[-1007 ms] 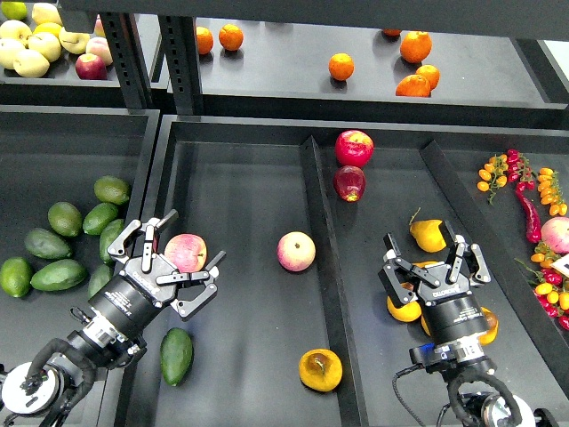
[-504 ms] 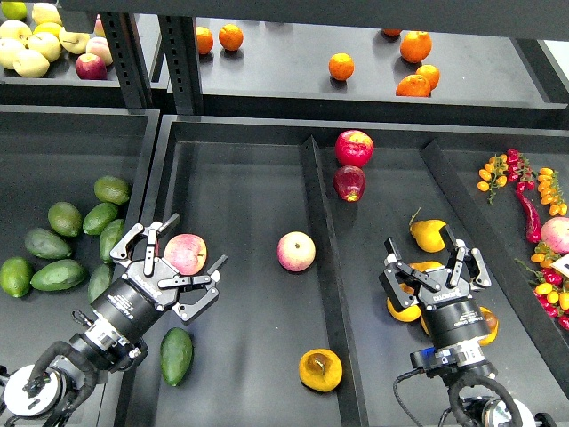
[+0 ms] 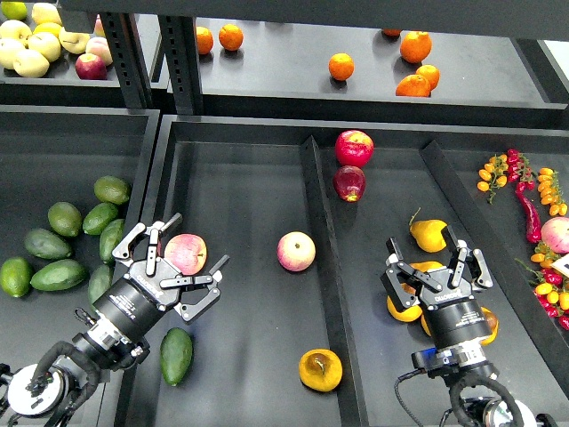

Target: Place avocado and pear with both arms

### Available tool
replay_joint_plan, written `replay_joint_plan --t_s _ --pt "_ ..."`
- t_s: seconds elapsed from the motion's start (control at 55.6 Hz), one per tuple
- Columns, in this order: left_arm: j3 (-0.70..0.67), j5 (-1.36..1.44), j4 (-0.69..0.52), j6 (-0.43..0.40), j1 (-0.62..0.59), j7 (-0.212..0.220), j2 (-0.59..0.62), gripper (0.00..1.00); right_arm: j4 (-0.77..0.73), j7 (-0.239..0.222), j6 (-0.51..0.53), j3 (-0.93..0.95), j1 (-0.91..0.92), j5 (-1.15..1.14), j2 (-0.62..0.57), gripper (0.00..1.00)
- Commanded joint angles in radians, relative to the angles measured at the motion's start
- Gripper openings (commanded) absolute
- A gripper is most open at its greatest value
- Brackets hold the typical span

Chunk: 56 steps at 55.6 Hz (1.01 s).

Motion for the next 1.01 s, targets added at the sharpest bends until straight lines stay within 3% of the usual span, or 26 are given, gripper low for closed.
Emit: replay_joint_plan --t_s 0.0,0.252,0.989 --pt "0.001 0.001 0.026 0.0 -0.003 -0.001 0.0 1.0 0.0 0.0 0.0 0.0 -0.001 0.0 0.0 1.0" --pt "-0.004 -0.005 0.109 0.0 -0.034 -0.007 0.0 1.0 -0.001 0.0 -0.002 0.0 -0.003 0.0 0.0 1.0" --pt "0.019 0.009 0.121 0.0 -0.109 0.015 0.0 1.0 0.005 -0.003 -0.015 0.002 -0.002 0.002 0.0 1.0"
